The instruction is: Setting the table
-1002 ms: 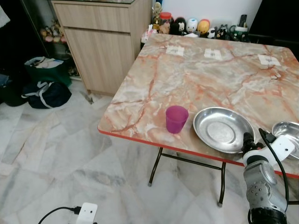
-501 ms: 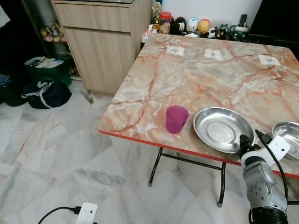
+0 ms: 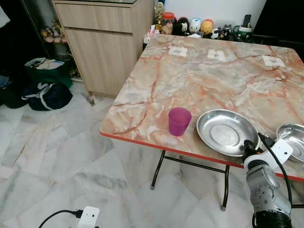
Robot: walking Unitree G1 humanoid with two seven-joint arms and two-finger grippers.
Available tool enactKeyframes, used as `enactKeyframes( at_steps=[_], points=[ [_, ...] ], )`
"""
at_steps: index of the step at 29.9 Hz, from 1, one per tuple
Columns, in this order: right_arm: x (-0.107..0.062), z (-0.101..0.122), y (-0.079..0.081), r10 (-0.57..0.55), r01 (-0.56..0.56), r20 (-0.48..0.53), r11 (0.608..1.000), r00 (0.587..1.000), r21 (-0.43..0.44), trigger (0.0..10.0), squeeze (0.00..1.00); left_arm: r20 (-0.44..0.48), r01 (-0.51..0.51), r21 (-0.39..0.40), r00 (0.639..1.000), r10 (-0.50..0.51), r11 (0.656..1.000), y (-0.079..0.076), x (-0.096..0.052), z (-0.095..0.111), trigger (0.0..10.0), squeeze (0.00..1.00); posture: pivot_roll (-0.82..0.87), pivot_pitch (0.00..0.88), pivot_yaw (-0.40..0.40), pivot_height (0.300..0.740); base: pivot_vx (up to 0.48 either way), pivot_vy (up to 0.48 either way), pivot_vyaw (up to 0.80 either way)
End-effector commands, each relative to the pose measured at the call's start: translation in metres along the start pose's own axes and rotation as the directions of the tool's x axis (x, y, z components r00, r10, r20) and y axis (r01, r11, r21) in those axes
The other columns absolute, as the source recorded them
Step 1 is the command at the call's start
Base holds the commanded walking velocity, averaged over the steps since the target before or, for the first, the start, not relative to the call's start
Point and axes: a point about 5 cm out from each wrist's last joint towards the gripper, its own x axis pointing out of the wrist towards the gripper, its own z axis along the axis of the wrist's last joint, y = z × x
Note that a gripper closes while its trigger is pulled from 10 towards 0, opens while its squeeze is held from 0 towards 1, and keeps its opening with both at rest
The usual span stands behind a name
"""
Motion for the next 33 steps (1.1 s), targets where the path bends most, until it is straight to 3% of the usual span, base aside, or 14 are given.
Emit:
enactKeyframes(
  at_steps=[1,10,16,18,28,29,30,33],
  points=[
    [0.001,-0.003,0.000,-0.009,0.009,-0.014,1.000,1.000,0.012,0.0,0.00,-0.021,0.000,0.018,1.000,0.000,1.000,0.002,-0.002,-0.007,10.0,0.00,-0.03,0.082,-0.010,0.740,0.000,0.000,0.00],
    [0.000,-0.003,0.001,-0.018,0.018,0.007,1.000,1.000,0.018,0.0,0.00,-0.022,0.001,0.021,1.000,-0.001,1.000,0.002,-0.002,-0.007,10.0,0.00,-0.02,0.083,-0.011,0.740,0.000,0.000,0.00],
    [-0.007,0.007,0.009,0.031,-0.037,0.159,0.999,0.987,0.032,0.0,0.00,-0.020,-0.001,0.021,1.000,0.001,1.000,0.002,-0.002,-0.006,10.0,0.00,-0.02,0.082,-0.011,0.740,0.000,0.000,0.00],
    [-0.015,0.017,0.014,0.082,-0.089,0.281,0.996,0.956,0.012,0.0,0.00,-0.018,-0.002,0.023,1.000,0.002,1.000,0.002,-0.001,-0.006,10.0,0.00,-0.02,0.082,-0.009,0.740,0.000,0.000,0.00],
    [-0.032,0.033,0.033,0.197,-0.198,0.436,0.979,0.878,-0.043,0.0,0.00,-0.013,-0.003,0.028,1.000,0.003,1.000,-0.001,-0.001,-0.005,10.0,0.00,-0.03,0.082,-0.006,0.740,0.000,0.000,0.00],
    [-0.033,0.040,0.039,0.216,-0.212,0.460,0.975,0.861,-0.061,3.3,0.00,-0.011,-0.005,0.028,1.000,0.006,1.000,-0.001,-0.001,-0.005,10.0,0.00,-0.03,0.083,-0.005,0.740,0.000,0.000,0.00],
    [-0.033,0.042,0.041,0.220,-0.217,0.467,0.974,0.857,-0.061,10.0,0.00,-0.010,-0.006,0.030,1.000,0.006,1.000,-0.001,-0.001,-0.005,10.0,0.00,-0.03,0.083,-0.006,0.740,0.000,0.000,0.00],
    [-0.034,0.046,0.046,0.252,-0.237,0.477,0.967,0.842,-0.094,10.0,0.00,-0.009,-0.010,0.040,1.000,0.010,0.999,-0.001,-0.001,-0.005,10.0,0.00,-0.03,0.083,-0.008,0.740,0.000,0.000,0.00]
  ],
)
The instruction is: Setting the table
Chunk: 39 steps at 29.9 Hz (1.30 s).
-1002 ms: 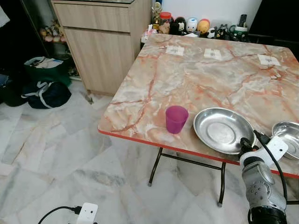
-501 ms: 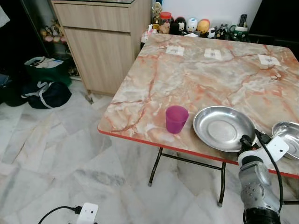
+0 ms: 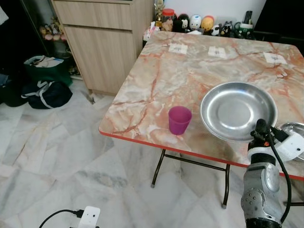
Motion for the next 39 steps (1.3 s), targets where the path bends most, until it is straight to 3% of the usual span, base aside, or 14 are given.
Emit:
enactKeyframes(
  at_steps=[1,6,14,39],
  points=[
    [0.003,0.013,0.008,0.049,-0.048,0.061,0.999,0.997,-0.024,10.0,0.00,-0.013,-0.005,0.024,1.000,0.005,1.000,0.000,-0.001,-0.005,10.0,0.00,-0.03,0.083,-0.008,0.740,0.000,0.000,0.00],
    [0.006,0.018,0.013,0.072,-0.068,0.073,0.996,0.995,-0.050,10.0,0.00,-0.015,-0.014,0.032,1.000,0.015,0.999,0.001,-0.002,-0.007,10.0,0.00,-0.03,0.081,-0.009,0.740,0.000,-0.421,0.00],
    [0.008,0.025,0.014,0.087,-0.082,0.106,0.996,0.991,-0.047,10.0,0.00,-0.024,-0.018,0.033,1.000,0.019,0.999,0.001,-0.002,-0.009,10.0,0.00,-0.03,0.080,-0.010,0.740,0.000,-0.472,-0.76],
    [0.009,0.028,0.019,0.110,-0.101,0.124,0.992,0.986,-0.081,10.0,0.00,-0.029,-0.023,0.047,0.999,0.024,0.999,0.004,-0.002,-0.009,10.0,0.00,-0.04,0.076,0.000,0.740,0.000,-0.458,0.00]
  ],
)
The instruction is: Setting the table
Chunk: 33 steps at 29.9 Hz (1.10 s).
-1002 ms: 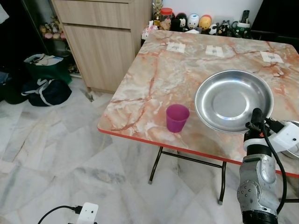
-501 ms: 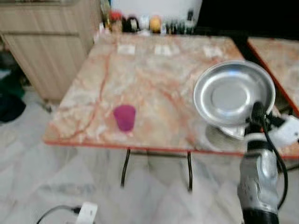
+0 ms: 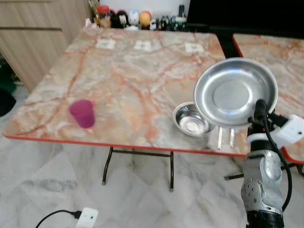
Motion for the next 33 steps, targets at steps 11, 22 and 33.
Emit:
enactKeyframes(
  at_steps=[11,22,33],
  points=[
    [0.001,0.008,-0.011,-0.043,0.044,0.029,0.999,0.999,-0.017,10.0,0.00,-0.024,0.026,0.011,0.999,-0.025,1.000,-0.005,-0.001,-0.005,10.0,0.00,-0.06,0.066,0.011,0.740,0.000,-0.431,0.00],
    [-0.001,0.005,-0.018,-0.081,0.082,0.028,0.996,0.996,-0.020,10.0,0.00,-0.032,0.034,0.033,0.999,-0.033,0.999,-0.004,-0.001,-0.007,10.0,0.00,-0.08,0.037,0.027,0.740,0.000,-0.431,0.00],
    [-0.003,0.004,-0.032,-0.155,0.156,0.020,0.988,0.988,-0.021,10.0,0.00,-0.038,0.039,0.052,0.999,-0.037,0.998,-0.003,-0.002,-0.009,10.0,0.00,-0.08,0.021,0.035,0.740,0.000,-0.431,0.00]
  ],
)
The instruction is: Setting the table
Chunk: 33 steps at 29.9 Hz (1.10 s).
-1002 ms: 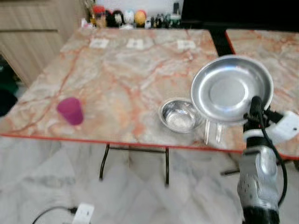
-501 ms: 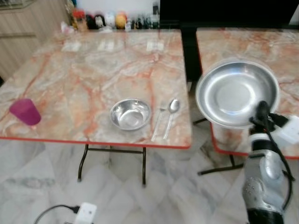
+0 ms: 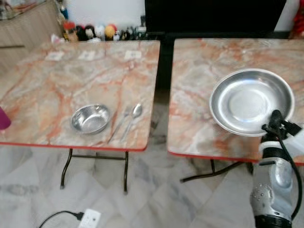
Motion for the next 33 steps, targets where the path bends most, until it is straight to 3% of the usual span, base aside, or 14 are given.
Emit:
enactKeyframes(
  at_steps=[1,8,14,22,33],
  points=[
    [0.000,-0.001,0.007,0.013,-0.013,0.002,1.000,1.000,0.021,10.0,0.00,-0.033,-0.006,0.015,0.999,0.007,1.000,0.004,-0.002,-0.010,10.0,0.00,-0.08,0.021,0.035,0.740,0.000,-0.431,0.00],
    [0.002,-0.001,-0.001,-0.040,0.039,0.000,0.999,0.999,0.023,10.0,0.00,-0.031,-0.009,0.016,0.999,0.009,1.000,0.004,-0.002,-0.008,10.0,0.00,-0.08,0.040,0.035,0.740,0.000,-0.431,0.00],
    [0.005,-0.005,-0.011,-0.128,0.128,-0.020,0.991,0.992,0.040,10.0,0.00,-0.024,-0.017,0.003,1.000,0.017,1.000,0.005,-0.001,-0.005,10.0,0.00,-0.08,0.060,0.038,0.740,0.000,0.000,0.00],
    [0.006,-0.007,-0.012,-0.141,0.141,-0.025,0.989,0.990,0.041,10.0,0.00,-0.020,-0.016,-0.013,1.000,0.015,1.000,0.005,-0.001,-0.005,10.0,0.00,-0.07,0.068,0.036,0.740,0.000,0.000,0.00],
    [0.006,-0.009,-0.007,-0.140,0.141,-0.031,0.989,0.990,0.045,10.0,0.00,-0.014,-0.008,-0.017,1.000,0.007,1.000,0.004,-0.001,-0.005,10.0,0.00,-0.07,0.077,0.032,0.740,0.373,0.000,0.00]
  ],
)
